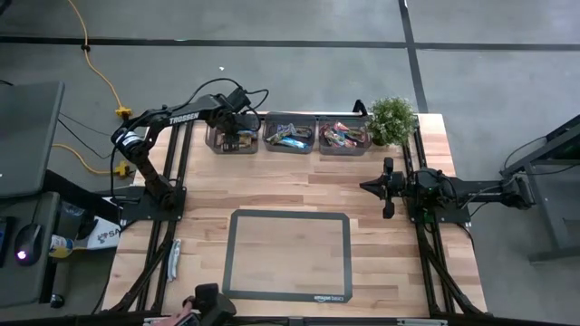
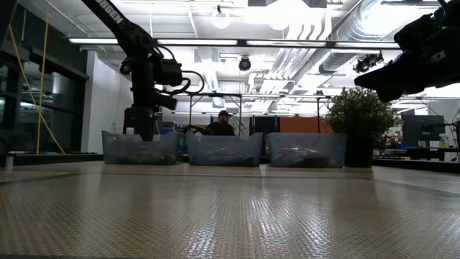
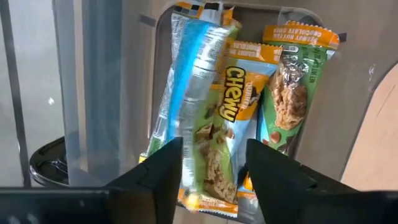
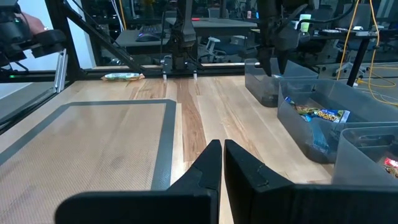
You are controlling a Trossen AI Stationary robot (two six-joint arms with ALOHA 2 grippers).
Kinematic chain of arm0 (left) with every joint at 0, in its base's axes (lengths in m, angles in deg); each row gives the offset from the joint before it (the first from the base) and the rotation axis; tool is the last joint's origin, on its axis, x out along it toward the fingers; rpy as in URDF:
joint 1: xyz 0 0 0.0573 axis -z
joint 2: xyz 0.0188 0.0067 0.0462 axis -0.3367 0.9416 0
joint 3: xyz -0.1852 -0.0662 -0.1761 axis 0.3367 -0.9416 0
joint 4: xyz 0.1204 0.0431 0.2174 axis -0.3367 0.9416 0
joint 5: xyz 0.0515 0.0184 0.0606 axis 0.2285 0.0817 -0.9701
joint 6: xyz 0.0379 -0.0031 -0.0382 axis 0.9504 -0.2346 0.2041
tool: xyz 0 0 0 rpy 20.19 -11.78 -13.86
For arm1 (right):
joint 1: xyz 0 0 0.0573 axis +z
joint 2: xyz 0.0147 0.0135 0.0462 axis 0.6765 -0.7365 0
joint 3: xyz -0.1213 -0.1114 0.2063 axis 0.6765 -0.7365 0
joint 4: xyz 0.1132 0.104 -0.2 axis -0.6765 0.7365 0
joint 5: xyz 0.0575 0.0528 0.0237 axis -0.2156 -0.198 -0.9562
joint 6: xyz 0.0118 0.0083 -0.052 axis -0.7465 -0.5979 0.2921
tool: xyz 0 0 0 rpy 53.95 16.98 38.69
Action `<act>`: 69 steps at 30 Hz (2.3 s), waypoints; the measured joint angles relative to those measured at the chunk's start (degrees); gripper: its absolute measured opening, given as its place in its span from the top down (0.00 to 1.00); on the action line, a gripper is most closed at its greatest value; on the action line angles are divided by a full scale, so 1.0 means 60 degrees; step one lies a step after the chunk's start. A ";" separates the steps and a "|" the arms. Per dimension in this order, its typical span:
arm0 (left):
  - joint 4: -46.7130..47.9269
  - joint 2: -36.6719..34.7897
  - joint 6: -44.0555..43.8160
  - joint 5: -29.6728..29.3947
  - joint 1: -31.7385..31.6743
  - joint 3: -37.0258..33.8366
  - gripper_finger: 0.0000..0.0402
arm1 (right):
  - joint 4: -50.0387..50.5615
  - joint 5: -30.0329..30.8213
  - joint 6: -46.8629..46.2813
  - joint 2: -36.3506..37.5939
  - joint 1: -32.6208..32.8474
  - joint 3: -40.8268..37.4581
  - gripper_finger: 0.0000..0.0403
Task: Pick and place Granola Bars by type
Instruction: Put the orange granola bar into the left black bin
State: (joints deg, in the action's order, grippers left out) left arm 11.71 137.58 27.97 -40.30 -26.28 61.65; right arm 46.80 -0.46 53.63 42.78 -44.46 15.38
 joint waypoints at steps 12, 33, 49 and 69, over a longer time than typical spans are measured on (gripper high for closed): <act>0.0099 -0.0380 -0.0357 -0.0015 0.0126 0.0190 0.53 | 0.0002 -0.0001 -0.0001 0.0000 -0.0001 0.0000 1.00; -0.0426 -0.2794 -0.3387 0.2499 0.0291 0.1271 0.53 | 0.0000 -0.0004 -0.0001 0.0000 -0.0004 0.0001 0.99; -0.1511 -0.5615 -0.6748 0.4175 0.0289 0.1275 0.53 | -0.0001 -0.0004 -0.0001 0.0000 -0.0003 -0.0002 0.99; 0.0705 -0.8177 -0.9975 0.5957 0.0288 0.1275 0.53 | 0.0003 -0.0004 -0.0001 0.0000 -0.0004 0.0001 0.99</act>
State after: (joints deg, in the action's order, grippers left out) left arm 15.94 88.52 -31.88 -4.56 -24.55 69.30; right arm 46.82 -0.48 53.63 42.78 -44.48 15.38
